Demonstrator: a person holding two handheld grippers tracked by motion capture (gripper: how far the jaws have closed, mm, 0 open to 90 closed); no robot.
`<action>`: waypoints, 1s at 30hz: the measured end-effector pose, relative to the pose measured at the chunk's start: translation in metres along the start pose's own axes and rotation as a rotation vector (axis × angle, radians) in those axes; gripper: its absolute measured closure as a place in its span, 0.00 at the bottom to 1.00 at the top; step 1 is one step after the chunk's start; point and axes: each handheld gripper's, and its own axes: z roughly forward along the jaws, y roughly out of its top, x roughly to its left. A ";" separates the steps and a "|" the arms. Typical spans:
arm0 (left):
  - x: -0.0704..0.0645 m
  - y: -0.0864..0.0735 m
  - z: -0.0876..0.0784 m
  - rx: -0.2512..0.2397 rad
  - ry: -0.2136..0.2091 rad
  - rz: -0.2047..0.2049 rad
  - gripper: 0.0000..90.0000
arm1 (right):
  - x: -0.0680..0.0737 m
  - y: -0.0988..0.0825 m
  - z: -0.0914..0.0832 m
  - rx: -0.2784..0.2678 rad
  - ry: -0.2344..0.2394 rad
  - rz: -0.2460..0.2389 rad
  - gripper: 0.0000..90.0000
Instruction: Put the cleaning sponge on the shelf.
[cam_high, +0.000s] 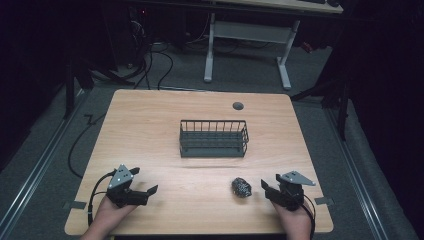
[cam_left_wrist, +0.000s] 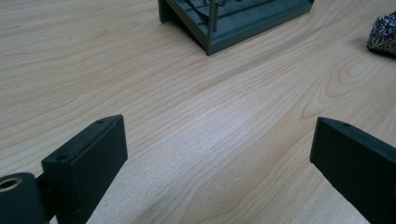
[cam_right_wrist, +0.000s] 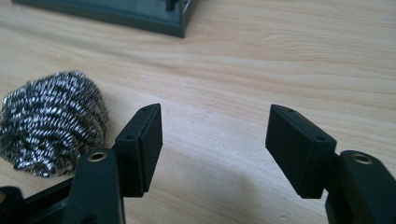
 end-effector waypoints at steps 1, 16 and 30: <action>0.000 0.000 0.000 0.000 -0.002 0.000 0.05 | 0.002 0.000 0.001 0.002 -0.003 -0.015 0.40; -0.001 0.001 0.002 0.003 -0.011 0.009 0.05 | 0.000 -0.004 0.006 0.038 0.019 0.019 0.38; -0.002 0.001 0.003 0.011 -0.019 0.015 0.05 | 0.000 -0.005 0.009 0.073 0.031 -0.005 0.38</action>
